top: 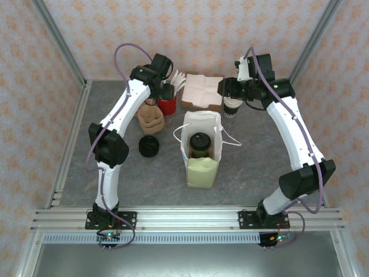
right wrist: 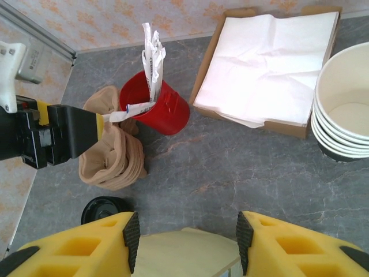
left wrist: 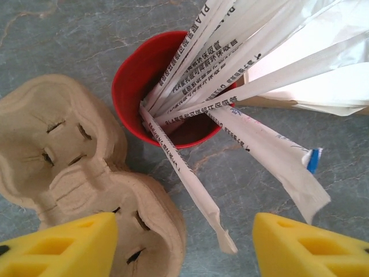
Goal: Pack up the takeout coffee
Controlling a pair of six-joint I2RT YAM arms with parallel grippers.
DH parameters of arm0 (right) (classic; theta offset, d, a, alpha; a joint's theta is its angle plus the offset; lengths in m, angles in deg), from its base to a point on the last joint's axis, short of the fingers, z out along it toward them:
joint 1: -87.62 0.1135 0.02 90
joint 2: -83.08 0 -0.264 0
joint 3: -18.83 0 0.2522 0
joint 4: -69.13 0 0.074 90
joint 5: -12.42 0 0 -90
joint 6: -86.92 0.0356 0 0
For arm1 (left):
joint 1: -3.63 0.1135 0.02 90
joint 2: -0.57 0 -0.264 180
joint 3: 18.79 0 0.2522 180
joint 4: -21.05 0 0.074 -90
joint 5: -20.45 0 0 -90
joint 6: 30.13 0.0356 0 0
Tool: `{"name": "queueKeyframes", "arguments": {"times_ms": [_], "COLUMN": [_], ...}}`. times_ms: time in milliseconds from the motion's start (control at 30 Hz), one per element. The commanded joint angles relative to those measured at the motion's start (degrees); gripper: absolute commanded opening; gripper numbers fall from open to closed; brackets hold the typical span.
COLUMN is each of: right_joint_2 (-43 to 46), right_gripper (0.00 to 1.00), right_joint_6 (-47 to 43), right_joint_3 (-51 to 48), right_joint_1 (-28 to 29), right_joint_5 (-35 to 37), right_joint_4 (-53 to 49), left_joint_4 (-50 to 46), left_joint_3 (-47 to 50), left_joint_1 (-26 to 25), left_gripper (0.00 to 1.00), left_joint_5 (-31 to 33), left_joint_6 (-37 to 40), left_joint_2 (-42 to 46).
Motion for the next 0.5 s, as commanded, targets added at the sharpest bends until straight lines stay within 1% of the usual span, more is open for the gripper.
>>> {"name": "queueKeyframes", "arguments": {"times_ms": [0,33,200,467], "right_joint_2": [-1.0,-1.2,-1.7,-1.2], "right_gripper": [0.5,0.5,0.5,0.5], "right_joint_6": [-0.6,-0.6,-0.4,-0.5], "right_joint_3": [2.8,3.1,3.7,3.5], "right_joint_1": [-0.3,-0.3,-0.3,-0.3], "right_joint_5": [1.2,1.3,1.5,1.2], "right_joint_4": [-1.2,-1.3,-1.9,-2.8], "left_joint_4": [-2.4,-2.9,-3.0,-3.4], "left_joint_3": [-1.8,-2.2,-4.2,-8.4], "left_joint_1": [0.1,0.1,0.1,0.1], "left_gripper": [0.57,0.55,0.51,0.48], "left_joint_5": [2.3,3.2,3.0,3.2], "left_joint_6": [1.2,1.2,2.2,2.4], "left_joint_2": [0.4,0.0,-2.0,-5.7]}}
